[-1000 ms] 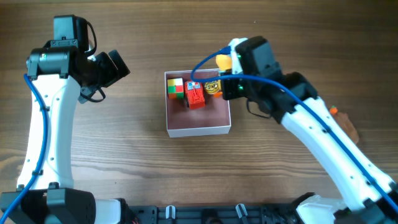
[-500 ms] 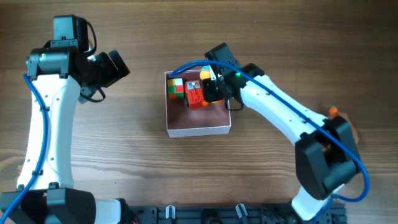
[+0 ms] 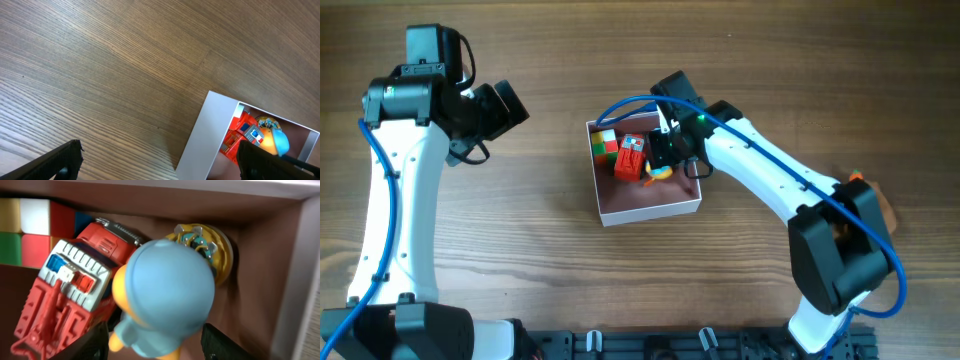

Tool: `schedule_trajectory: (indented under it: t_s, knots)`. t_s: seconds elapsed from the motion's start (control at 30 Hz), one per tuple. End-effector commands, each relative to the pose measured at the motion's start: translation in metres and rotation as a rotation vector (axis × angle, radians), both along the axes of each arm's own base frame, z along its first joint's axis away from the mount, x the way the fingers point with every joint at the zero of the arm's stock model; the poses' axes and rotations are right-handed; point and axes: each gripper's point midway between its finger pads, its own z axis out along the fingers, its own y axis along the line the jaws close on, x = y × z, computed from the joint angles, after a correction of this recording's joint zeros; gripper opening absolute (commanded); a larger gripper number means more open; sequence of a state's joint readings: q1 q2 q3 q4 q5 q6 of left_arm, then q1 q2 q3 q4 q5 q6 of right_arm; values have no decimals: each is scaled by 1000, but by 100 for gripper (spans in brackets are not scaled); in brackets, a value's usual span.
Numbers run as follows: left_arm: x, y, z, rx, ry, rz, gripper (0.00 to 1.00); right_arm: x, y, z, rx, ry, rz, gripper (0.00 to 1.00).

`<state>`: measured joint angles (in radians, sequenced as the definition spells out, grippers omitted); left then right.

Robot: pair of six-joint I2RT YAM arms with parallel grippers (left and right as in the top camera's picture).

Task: Pack container
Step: 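Place the duck with the right gripper into the box and withdraw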

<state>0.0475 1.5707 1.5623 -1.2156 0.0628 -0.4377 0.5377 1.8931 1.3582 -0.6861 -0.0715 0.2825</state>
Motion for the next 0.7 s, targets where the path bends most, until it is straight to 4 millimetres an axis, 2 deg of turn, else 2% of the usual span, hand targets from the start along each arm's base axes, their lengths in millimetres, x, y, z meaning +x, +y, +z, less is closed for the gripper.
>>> schedule_trajectory:
  t_s: [0.0, 0.1, 0.17, 0.2, 0.27, 0.33, 0.37, 0.43, 0.5, 0.57, 0.67]
  knots:
    - [0, -1, 2, -8, -8, -17, 100, 6, 2, 46, 48, -102, 14, 59]
    - [0, -1, 2, -8, -8, -17, 100, 10, -11, 86, 28, -206, -18, 60]
    - [0, -1, 2, -8, -8, -17, 100, 13, -30, 124, -5, -299, -75, 65]
    - [0, -1, 2, -8, -8, -17, 100, 12, -47, 148, -23, -347, -147, 72]
    - [0, -1, 2, -8, -8, -17, 100, 8, -76, 179, -35, -393, -273, 81]
    - [0, -1, 2, -8, -8, -17, 100, -4, -127, 215, -15, -428, -454, 99]
    - [0, -1, 2, -8, -8, -17, 100, -11, -149, 224, 2, -429, -521, 100]
    - [0, 0, 2, -7, -8, -18, 100, -25, -187, 232, 2, -413, -604, 100]
    - [0, -1, 2, -8, -7, -18, 100, -46, -237, 228, -59, -355, -691, 100]
    - [0, -1, 2, -8, -7, -18, 100, -65, -276, 215, -103, -270, -774, 100]
    - [-1, -1, 2, -8, -3, -17, 100, -87, -314, 188, -115, -130, -856, 100]
